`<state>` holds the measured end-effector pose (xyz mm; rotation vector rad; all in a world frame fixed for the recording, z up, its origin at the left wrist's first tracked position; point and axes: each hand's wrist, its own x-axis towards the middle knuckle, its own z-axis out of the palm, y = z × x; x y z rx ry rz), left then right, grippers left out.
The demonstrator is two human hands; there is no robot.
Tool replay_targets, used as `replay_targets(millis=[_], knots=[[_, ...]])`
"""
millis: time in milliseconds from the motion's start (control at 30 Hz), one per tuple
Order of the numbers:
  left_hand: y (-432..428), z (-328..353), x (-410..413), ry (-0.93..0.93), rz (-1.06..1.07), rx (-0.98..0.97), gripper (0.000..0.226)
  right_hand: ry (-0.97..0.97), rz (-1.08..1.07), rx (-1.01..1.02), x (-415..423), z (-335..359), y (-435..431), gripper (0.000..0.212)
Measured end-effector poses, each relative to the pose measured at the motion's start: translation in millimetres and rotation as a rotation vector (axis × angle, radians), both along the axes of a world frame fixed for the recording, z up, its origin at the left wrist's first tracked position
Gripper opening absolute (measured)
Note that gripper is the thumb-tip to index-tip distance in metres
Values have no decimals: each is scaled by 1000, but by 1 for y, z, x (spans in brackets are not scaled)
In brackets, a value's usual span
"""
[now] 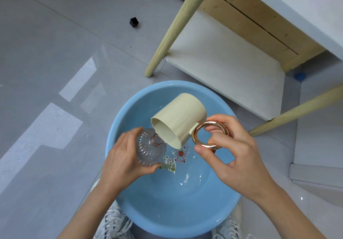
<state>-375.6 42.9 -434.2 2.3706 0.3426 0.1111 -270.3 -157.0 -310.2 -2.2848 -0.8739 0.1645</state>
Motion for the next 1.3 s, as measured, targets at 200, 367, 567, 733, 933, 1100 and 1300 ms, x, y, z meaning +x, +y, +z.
replay_targets(millis=[200, 367, 567, 733, 933, 1100, 1300], knots=[[0, 1, 1, 0, 0, 4, 98, -33, 19, -5, -1, 0, 1, 35], [0, 1, 0, 2, 4, 4, 97, -64, 38, -16, -1, 1, 1, 34], [0, 1, 0, 16, 6, 19, 96, -101, 65, -28, -1, 1, 2, 35], [0, -1, 0, 1, 2, 21, 97, -120, 75, -53, -3, 2, 2, 36], [-1, 0, 0, 3, 3, 28, 98, -139, 78, -70, -4, 3, 3, 37], [0, 1, 0, 18, 8, 56, 99, -146, 84, -77, -6, 2, 3, 36], [-1, -1, 0, -3, 2, 50, 98, -157, 89, -91, -7, 2, 3, 35]])
